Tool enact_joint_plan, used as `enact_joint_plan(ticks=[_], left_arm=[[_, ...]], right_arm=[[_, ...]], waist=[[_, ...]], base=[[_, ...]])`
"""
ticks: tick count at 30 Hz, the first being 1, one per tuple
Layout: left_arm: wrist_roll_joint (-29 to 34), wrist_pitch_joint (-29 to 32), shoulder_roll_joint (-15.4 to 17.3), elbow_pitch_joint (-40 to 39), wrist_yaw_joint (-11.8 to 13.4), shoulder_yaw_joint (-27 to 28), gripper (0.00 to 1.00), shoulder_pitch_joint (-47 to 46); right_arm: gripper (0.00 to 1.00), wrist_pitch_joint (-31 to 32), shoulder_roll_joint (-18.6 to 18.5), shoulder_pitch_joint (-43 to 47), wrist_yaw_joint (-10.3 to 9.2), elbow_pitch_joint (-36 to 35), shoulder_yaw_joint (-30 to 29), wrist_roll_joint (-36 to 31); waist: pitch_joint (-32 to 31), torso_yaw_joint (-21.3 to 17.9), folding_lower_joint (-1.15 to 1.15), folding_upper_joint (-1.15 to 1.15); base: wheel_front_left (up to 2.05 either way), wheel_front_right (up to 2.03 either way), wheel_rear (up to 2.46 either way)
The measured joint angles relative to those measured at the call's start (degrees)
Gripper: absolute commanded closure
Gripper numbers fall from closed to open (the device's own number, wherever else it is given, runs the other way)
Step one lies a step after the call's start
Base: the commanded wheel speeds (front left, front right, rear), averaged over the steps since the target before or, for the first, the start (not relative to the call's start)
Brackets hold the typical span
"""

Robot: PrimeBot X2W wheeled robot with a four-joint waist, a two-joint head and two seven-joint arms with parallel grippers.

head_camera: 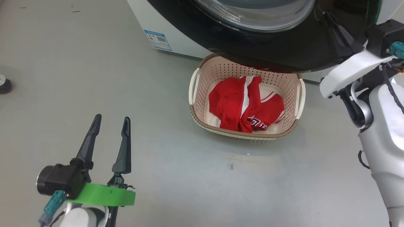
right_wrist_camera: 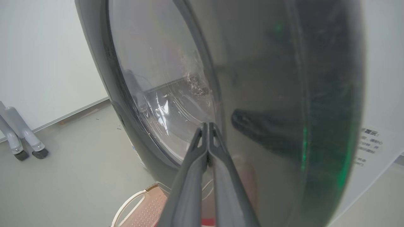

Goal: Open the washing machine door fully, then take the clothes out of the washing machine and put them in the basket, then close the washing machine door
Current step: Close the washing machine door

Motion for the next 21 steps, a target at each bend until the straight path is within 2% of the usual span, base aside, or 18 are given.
enact_joint_plan(ticks=[12,21], left_arm=[[0.0,-0.1,-0.7,0.6,-0.5,-0.1,0.00,-0.5],[0.2,-0.1,-0.9,0.9,-1.4,-0.1,0.00,-1.2]], right_arm=[[1.00,-0.7,-0.9,-3.8,0.51,3.9,-0.4,1.0],[1.00,-0.7,-1.9,-10.1,0.66,7.3,-2.5,1.5]], waist=[[0.6,0.4,0.00,0.00],[1.6,0.8,0.00,0.00]], base=[[0.00,0.00,0.00],[0.00,0.00,0.00]])
